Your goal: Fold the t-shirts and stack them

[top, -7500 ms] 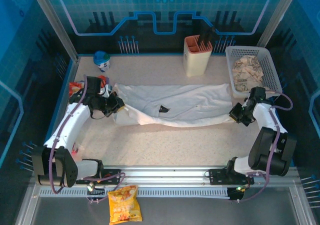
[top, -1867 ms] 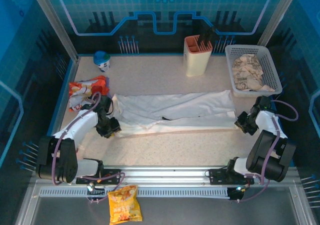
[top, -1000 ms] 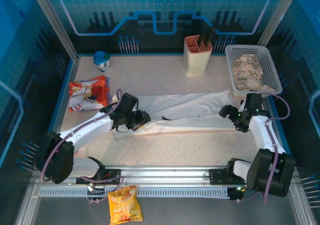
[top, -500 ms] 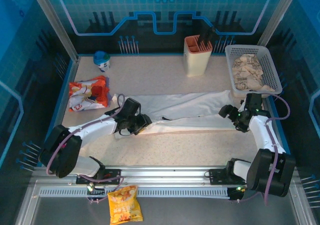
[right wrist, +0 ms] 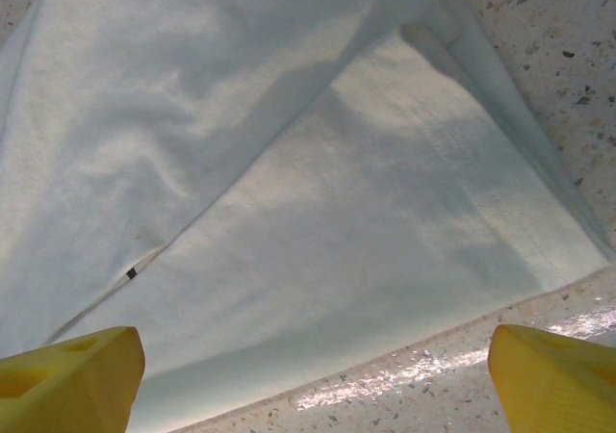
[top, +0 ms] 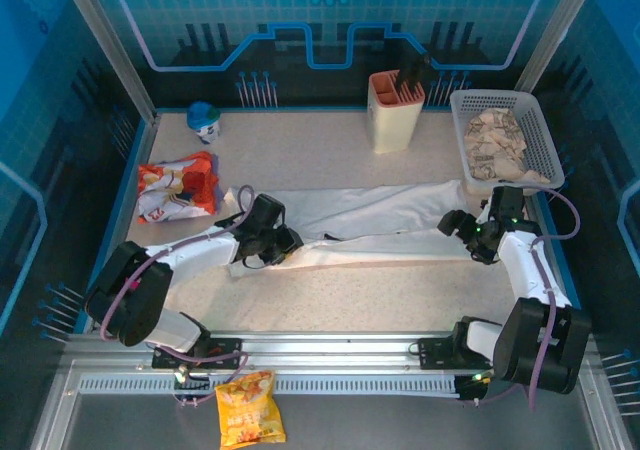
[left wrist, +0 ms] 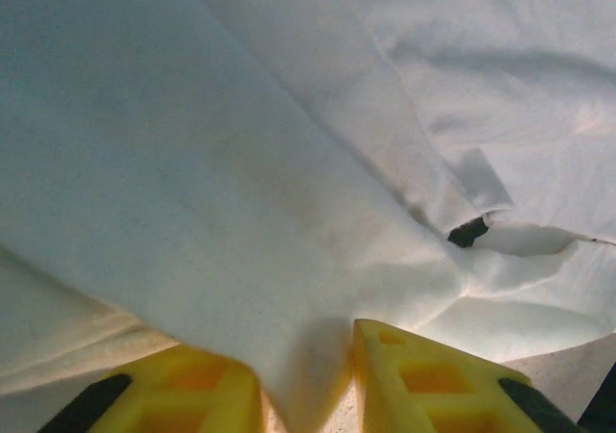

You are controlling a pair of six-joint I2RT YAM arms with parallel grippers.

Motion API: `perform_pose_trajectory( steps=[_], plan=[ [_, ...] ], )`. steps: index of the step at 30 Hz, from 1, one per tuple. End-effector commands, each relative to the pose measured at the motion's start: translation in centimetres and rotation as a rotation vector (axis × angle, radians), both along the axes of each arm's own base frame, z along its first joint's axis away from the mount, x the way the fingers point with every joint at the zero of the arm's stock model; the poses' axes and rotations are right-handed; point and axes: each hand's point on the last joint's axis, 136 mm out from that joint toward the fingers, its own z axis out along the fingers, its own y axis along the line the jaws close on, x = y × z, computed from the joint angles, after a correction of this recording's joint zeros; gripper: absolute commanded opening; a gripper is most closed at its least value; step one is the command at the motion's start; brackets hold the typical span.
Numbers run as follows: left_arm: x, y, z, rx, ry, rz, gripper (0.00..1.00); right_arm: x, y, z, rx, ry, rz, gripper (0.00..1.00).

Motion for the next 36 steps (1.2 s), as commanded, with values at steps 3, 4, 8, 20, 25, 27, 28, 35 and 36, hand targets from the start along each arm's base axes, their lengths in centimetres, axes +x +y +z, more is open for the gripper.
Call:
perform_pose_trajectory(
  steps=[3, 4, 8, 20, 25, 27, 28, 35, 36],
  plan=[
    [0.4, -0.2, 0.4, 0.026, -0.015, -0.024, 0.19, 0.4, 0.5, 0.7, 0.017, -0.021, 0.010, 0.92],
    [0.5, -0.2, 0.3, 0.029, -0.014, -0.028, 0.14, 0.4, 0.6, 0.6, 0.017, -0.021, 0.011, 0.92],
    [1.3, -0.2, 0.9, 0.081, -0.022, -0.064, 0.00, 0.4, 0.5, 0.7, 0.011, -0.020, 0.011, 0.92],
    [4.8, -1.1, 1.5, 0.238, -0.017, -0.214, 0.00, 0.7, 0.6, 0.6, 0.023, -0.018, 0.020, 0.91],
    [6.1, -1.1, 1.1, 0.288, -0.023, -0.240, 0.00, 0.9, 0.7, 0.5, 0.029, -0.016, 0.024, 0.91],
    [6.7, -1.1, 1.2, 0.308, -0.033, -0.245, 0.00, 0.9, 0.7, 0.4, 0.030, -0.012, 0.025, 0.90],
    [7.1, -1.0, 1.3, 0.316, -0.039, -0.242, 0.00, 0.9, 0.7, 0.3, 0.031, -0.010, 0.025, 0.90],
    [9.1, -0.9, 0.6, 0.367, -0.049, -0.233, 0.02, 0.8, 1.0, -0.1, 0.046, -0.006, 0.027, 0.90],
    [9.3, -0.9, 0.3, 0.365, -0.046, -0.232, 0.06, 0.8, 1.1, -0.1, 0.049, -0.006, 0.031, 0.90]
  ],
)
